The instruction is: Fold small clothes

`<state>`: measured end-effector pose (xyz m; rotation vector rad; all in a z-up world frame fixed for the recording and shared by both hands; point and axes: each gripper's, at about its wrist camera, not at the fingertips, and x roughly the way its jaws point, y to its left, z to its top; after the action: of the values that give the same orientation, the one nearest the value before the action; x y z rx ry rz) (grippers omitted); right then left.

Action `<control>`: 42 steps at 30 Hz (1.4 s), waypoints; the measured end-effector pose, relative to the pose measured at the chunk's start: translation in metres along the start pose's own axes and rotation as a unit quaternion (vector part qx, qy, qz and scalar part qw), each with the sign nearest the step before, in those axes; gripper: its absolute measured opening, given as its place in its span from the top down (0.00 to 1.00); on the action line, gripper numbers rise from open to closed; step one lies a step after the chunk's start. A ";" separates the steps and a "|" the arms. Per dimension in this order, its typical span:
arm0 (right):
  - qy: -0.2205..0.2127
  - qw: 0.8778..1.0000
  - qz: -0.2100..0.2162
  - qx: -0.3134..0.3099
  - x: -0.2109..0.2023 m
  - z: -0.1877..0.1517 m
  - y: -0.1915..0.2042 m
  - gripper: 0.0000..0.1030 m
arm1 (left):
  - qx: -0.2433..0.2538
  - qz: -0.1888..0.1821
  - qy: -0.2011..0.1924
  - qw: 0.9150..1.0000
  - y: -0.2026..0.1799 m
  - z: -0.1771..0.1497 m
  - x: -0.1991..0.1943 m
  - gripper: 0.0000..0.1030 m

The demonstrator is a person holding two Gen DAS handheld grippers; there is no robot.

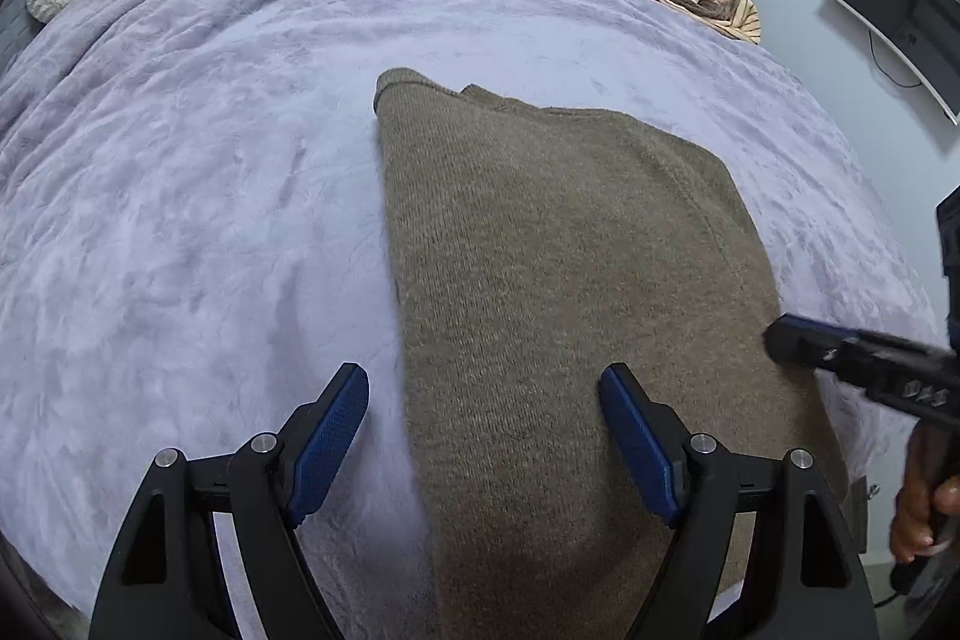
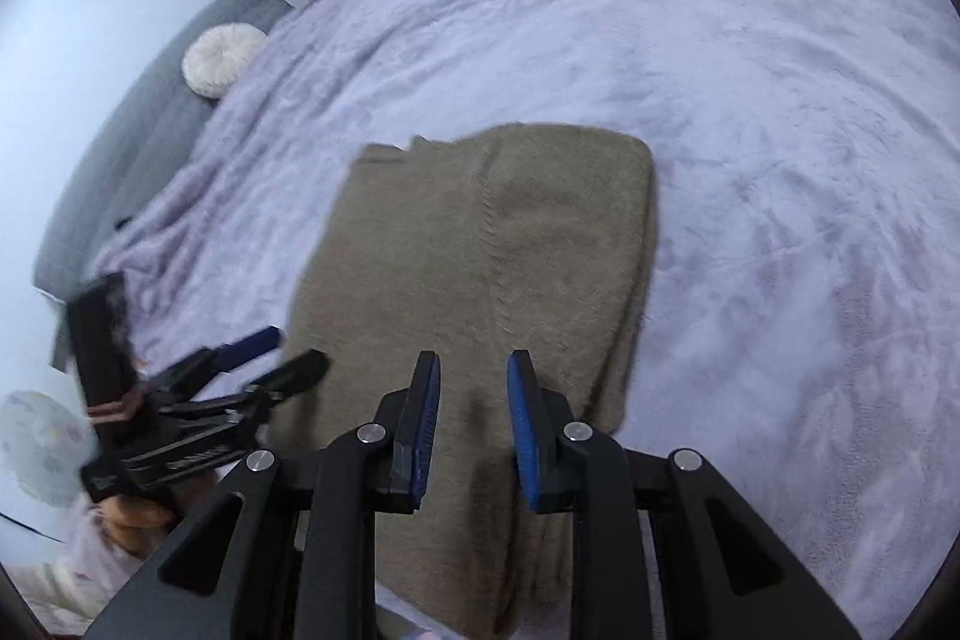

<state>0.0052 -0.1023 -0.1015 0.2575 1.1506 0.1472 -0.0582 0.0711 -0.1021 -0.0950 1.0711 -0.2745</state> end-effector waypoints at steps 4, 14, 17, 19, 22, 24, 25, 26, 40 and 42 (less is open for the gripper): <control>-0.007 0.997 0.020 0.069 0.010 -0.022 -0.030 0.65 | -0.012 -0.007 0.019 1.000 0.000 -0.013 0.004 0.14; -0.008 0.997 0.013 0.081 0.001 -0.023 -0.030 0.53 | -0.003 0.011 0.017 1.000 -0.005 -0.017 0.000 0.14; -0.007 0.995 0.009 0.095 -0.005 -0.022 -0.028 0.47 | 0.000 0.016 0.016 1.000 -0.006 -0.016 -0.002 0.14; -0.010 0.995 0.005 0.097 -0.012 -0.024 -0.029 0.42 | 0.006 0.022 0.014 1.000 -0.009 -0.016 -0.003 0.14; -0.017 0.995 -0.010 0.093 -0.021 -0.024 -0.028 0.38 | 0.010 0.028 0.014 0.999 -0.011 -0.016 -0.006 0.14; -0.021 0.995 -0.025 0.089 -0.026 -0.025 -0.026 0.38 | 0.011 0.029 0.017 0.999 -0.012 -0.016 -0.007 0.14; -0.025 0.995 -0.032 0.088 -0.028 -0.025 -0.024 0.38 | 0.012 0.031 0.018 0.999 -0.013 -0.016 -0.008 0.14; -0.027 0.995 -0.036 0.088 -0.030 -0.025 -0.023 0.38 | 0.013 0.032 0.018 0.999 -0.013 -0.015 -0.009 0.14; -0.032 0.996 -0.061 0.057 -0.042 -0.014 0.004 0.38 | 0.011 0.049 0.005 0.999 -0.012 -0.005 -0.038 0.14; -0.034 0.996 -0.065 0.051 -0.044 -0.009 0.010 0.29 | 0.011 0.054 0.000 0.998 -0.013 0.000 -0.044 0.14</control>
<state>-0.0200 -0.1021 -0.0635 0.2741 1.1054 -0.0349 -0.0796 0.0707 -0.0621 -0.0163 1.0698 -0.1886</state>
